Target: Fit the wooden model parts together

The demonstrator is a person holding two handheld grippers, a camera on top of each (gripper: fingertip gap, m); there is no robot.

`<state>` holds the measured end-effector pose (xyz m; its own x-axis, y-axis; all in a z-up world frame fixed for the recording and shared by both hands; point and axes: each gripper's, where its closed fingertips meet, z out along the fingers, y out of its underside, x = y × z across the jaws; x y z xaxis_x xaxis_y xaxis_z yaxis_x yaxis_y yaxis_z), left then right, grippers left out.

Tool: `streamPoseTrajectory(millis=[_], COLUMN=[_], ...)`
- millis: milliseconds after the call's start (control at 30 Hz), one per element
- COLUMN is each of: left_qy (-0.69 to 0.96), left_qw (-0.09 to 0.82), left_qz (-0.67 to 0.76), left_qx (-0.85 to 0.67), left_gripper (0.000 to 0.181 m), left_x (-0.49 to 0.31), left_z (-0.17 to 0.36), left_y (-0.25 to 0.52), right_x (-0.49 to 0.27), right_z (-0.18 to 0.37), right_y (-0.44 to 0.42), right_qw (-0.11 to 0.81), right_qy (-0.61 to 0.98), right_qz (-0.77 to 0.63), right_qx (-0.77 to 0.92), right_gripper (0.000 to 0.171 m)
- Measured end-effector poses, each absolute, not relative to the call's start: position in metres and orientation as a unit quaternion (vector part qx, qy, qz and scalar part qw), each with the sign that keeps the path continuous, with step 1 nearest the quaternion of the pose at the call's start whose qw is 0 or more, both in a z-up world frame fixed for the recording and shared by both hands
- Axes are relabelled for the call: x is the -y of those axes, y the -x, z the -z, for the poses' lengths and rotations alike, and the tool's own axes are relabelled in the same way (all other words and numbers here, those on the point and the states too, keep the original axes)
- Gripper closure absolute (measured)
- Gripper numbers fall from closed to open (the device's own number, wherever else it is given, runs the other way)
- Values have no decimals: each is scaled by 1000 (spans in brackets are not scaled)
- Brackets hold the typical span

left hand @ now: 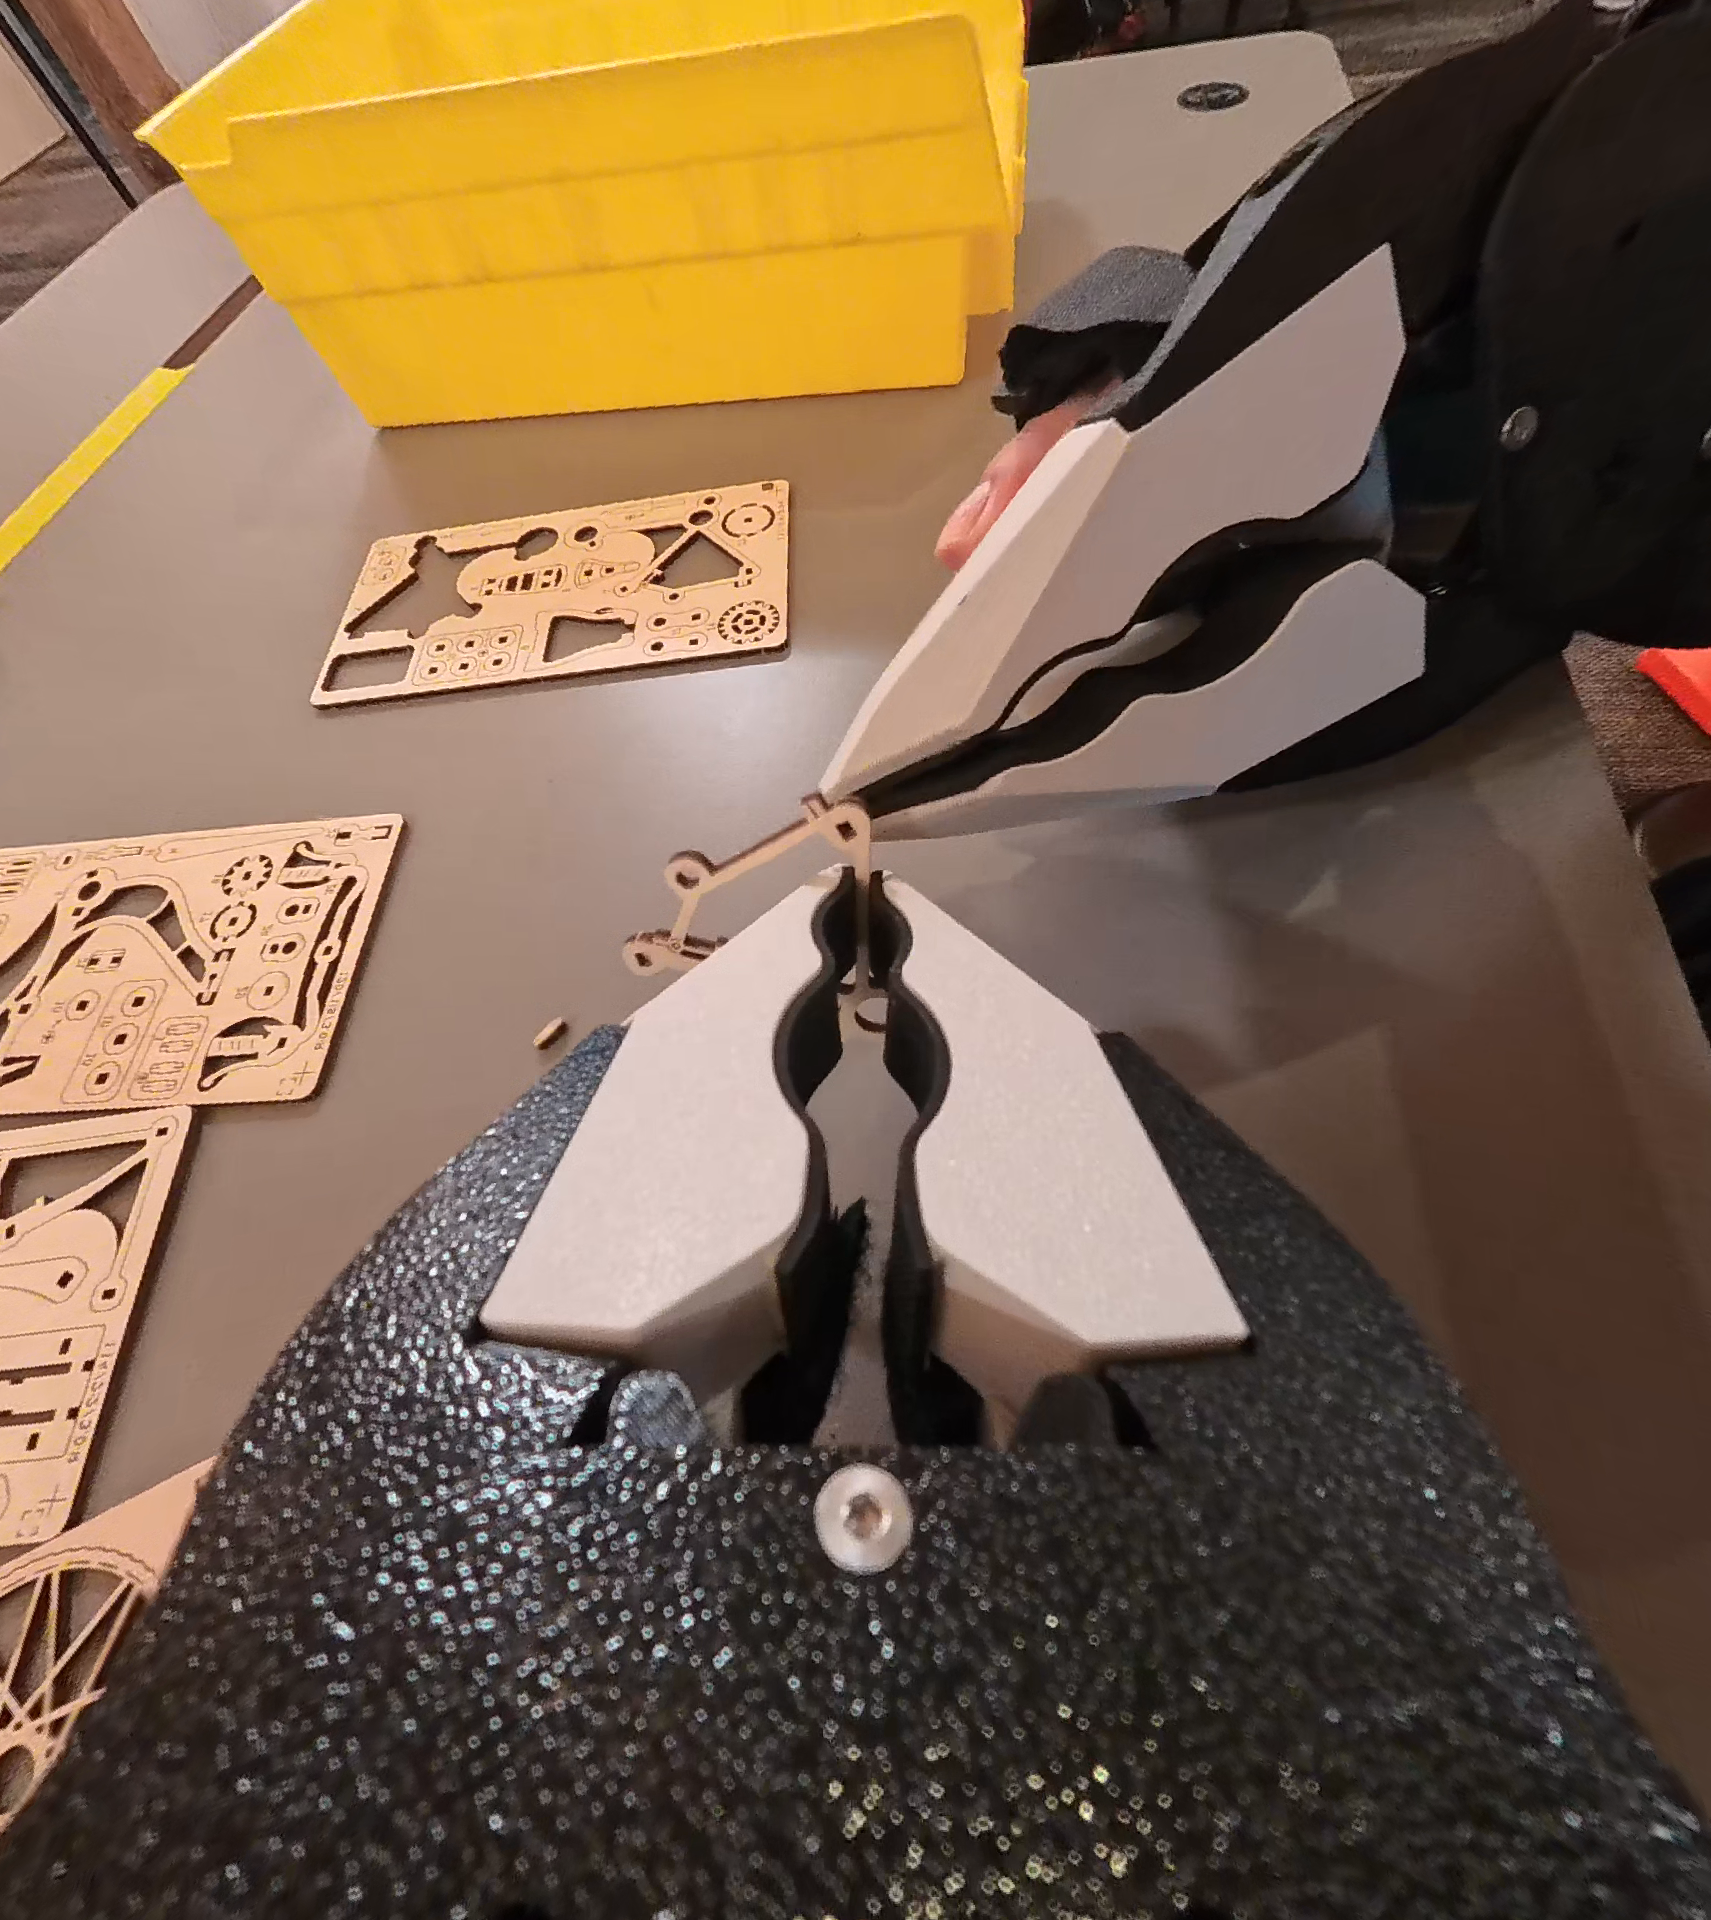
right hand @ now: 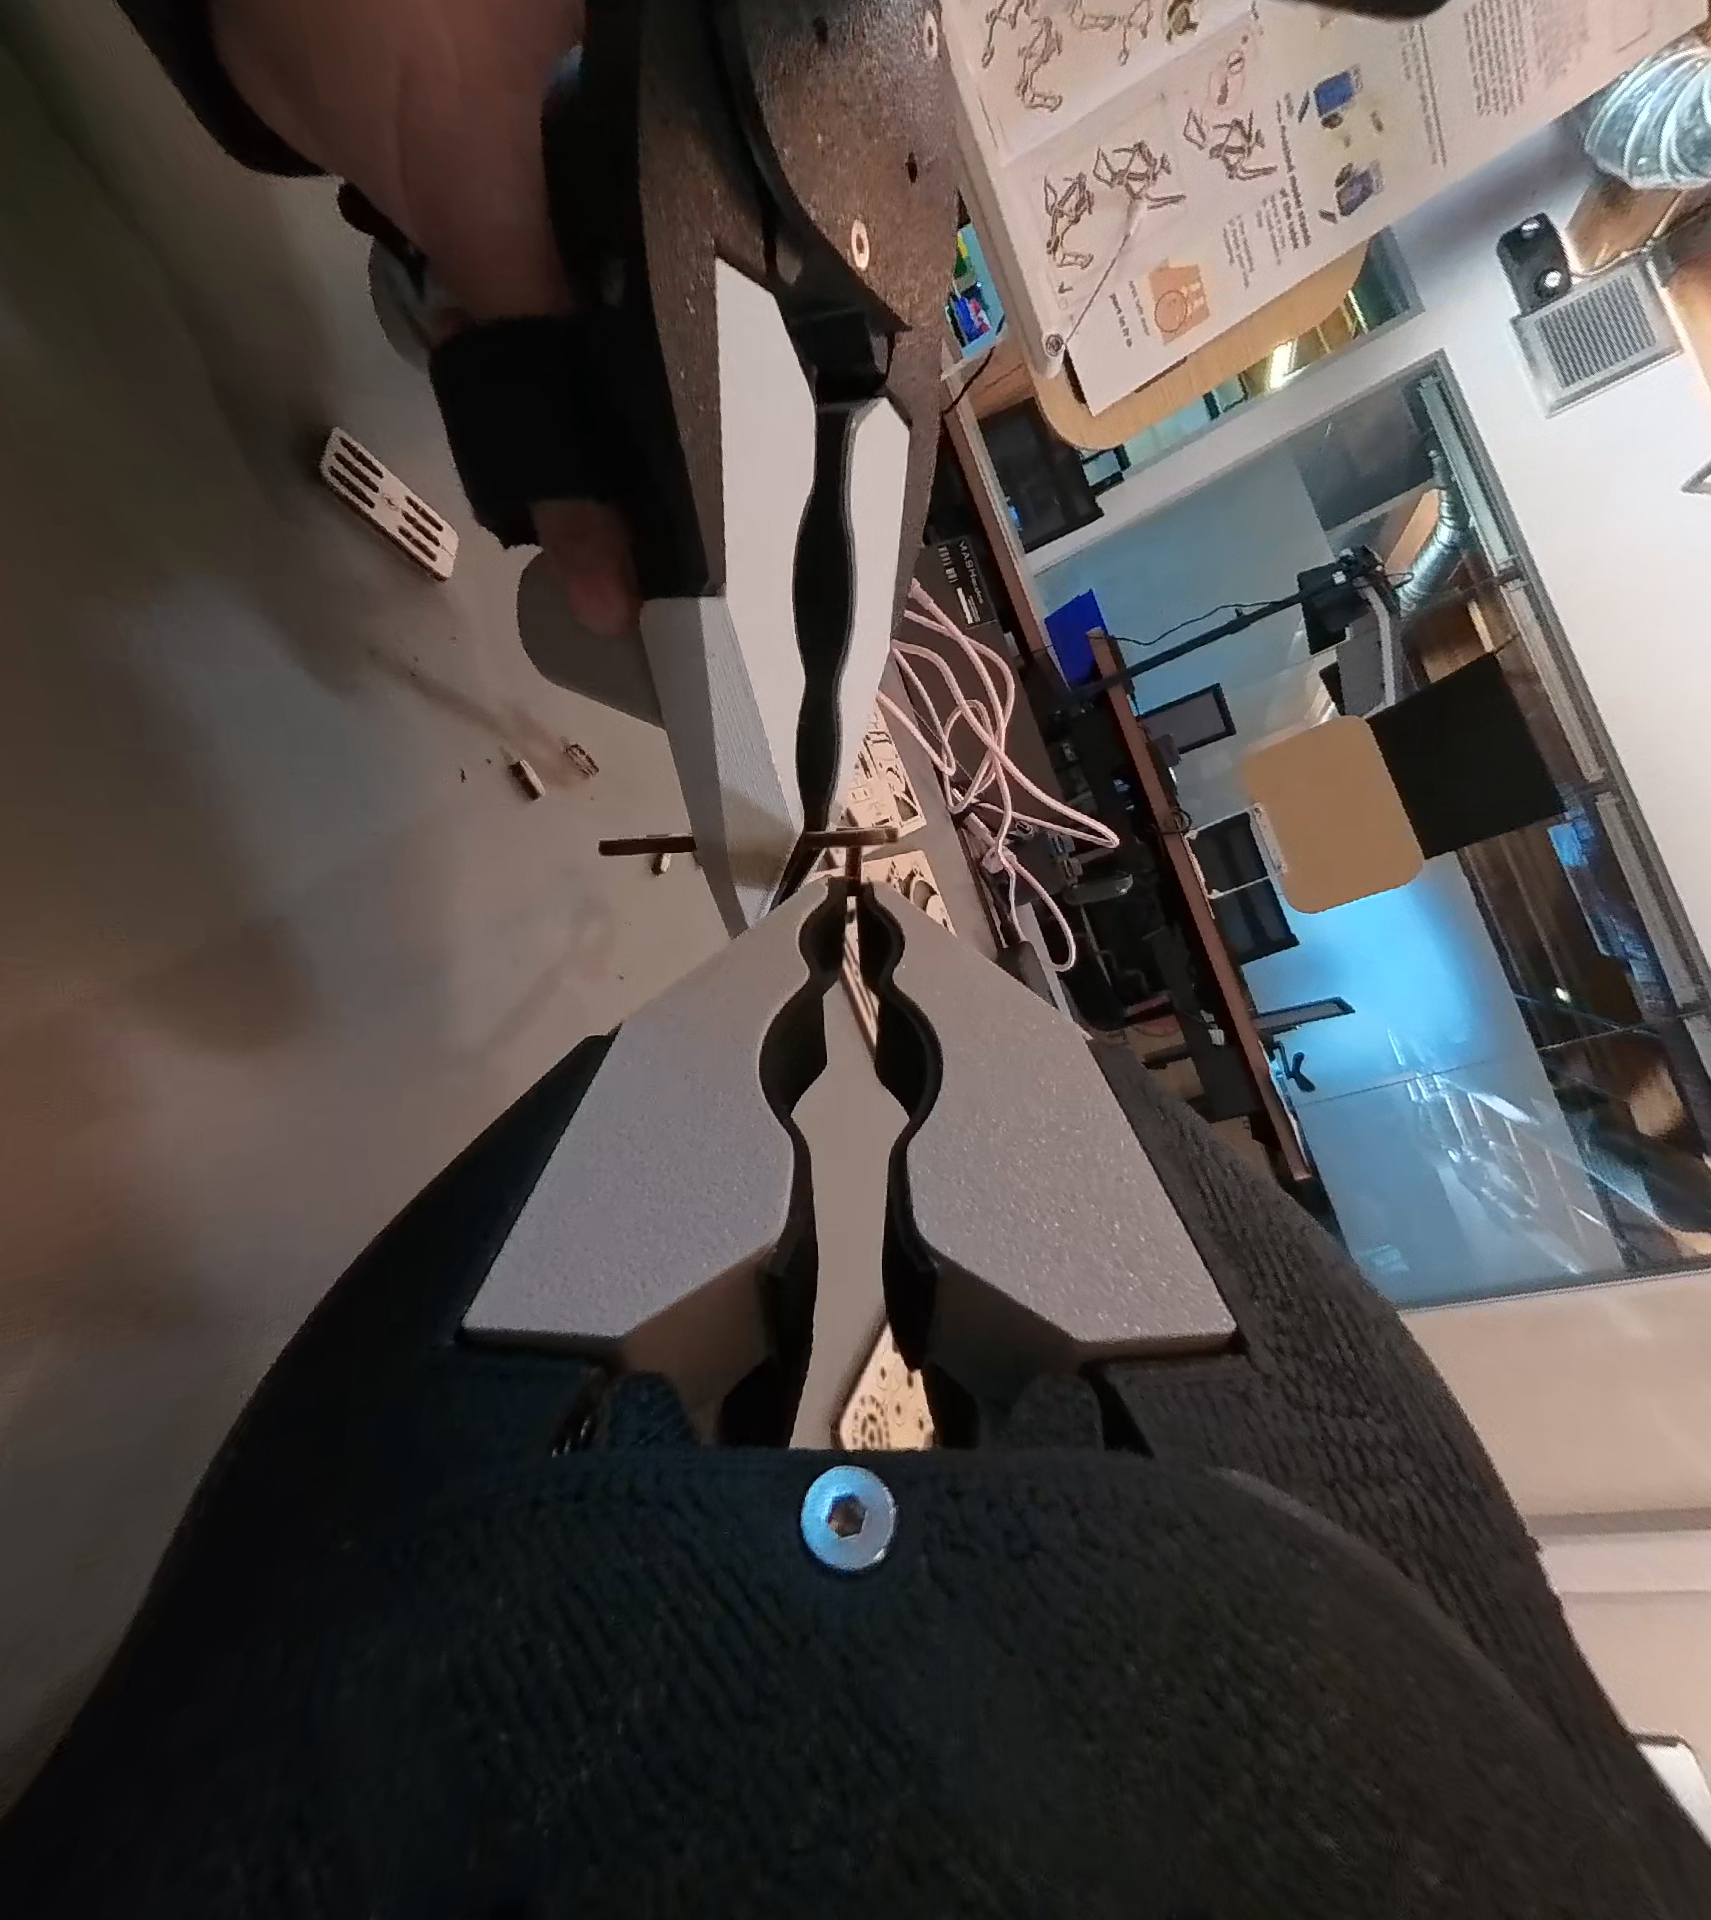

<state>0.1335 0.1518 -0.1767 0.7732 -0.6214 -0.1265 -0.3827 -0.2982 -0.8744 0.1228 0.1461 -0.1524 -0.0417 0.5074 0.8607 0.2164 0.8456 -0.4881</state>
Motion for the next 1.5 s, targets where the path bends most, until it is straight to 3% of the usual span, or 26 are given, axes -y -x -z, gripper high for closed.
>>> streamPoseTrajectory(millis=[500, 800, 967, 1500], left_qy=[785, 638, 596, 620], left_qw=[512, 665, 706, 699], left_qz=[112, -24, 11, 67], left_qx=[-331, -388, -381, -350], left_gripper=[181, 181, 181, 181], left_x=[-151, -144, -132, -139], left_z=[177, 148, 129, 134], left_y=[-135, -144, -150, -148], right_x=[-143, -131, -128, -125], right_z=[151, 129, 113, 110], right_y=[-124, -129, -135, -143], right_qw=[648, 722, 761, 771], right_qy=[246, 164, 129, 78], right_qz=[-121, -42, 3, 74], right_qx=[711, 671, 636, 628], right_gripper=[171, 171, 171, 171])
